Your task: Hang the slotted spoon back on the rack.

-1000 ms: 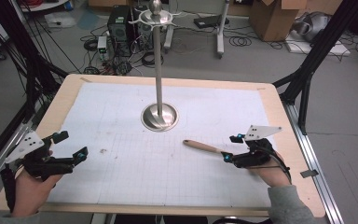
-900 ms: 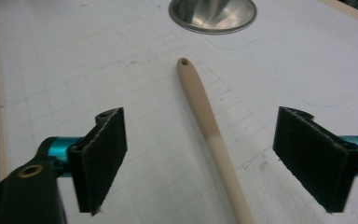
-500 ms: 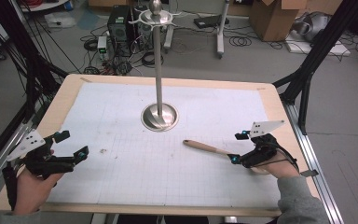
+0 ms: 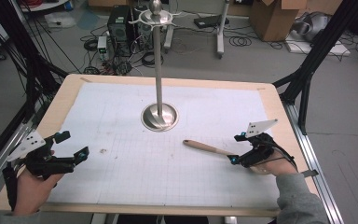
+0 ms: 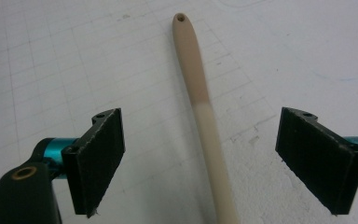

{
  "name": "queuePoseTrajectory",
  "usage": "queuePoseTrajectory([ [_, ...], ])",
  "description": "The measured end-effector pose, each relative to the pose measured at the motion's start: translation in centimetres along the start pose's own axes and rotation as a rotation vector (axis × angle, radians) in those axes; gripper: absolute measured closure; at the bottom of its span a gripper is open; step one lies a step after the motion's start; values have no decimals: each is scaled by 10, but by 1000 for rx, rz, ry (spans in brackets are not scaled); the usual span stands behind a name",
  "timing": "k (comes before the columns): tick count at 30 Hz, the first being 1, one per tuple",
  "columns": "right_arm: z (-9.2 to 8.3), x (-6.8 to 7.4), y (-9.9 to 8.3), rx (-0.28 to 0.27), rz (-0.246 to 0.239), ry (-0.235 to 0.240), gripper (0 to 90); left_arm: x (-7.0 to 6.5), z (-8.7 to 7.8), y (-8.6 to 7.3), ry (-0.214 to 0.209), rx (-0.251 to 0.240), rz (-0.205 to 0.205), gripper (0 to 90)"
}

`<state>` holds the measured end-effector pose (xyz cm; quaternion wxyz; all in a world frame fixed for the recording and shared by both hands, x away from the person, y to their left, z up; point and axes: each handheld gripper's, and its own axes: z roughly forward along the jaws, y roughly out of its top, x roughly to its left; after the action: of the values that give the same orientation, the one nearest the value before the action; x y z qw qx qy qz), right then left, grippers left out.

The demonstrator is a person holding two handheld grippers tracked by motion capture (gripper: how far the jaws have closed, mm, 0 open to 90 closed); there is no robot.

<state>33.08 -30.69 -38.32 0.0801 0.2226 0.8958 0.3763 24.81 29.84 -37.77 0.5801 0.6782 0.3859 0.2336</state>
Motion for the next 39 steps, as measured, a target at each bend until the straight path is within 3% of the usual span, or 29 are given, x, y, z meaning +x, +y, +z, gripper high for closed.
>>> queuePoseTrajectory([
  [14, 24, -4, -1, 114, -13, 21, 147, -1, -1, -1, 3, 7, 0, 19],
  [23, 30, -8, -4, 149, 0, 29, 152, -1, -2, -2, 4, 10, -2, 19],
  [33, 35, -15, -10, 224, 30, 39, 241, -2, -2, -3, 0, 15, -2, 19],
  [39, 37, -17, -13, 274, 30, 35, 367, -2, -3, -2, 1, 11, -3, 19],
])
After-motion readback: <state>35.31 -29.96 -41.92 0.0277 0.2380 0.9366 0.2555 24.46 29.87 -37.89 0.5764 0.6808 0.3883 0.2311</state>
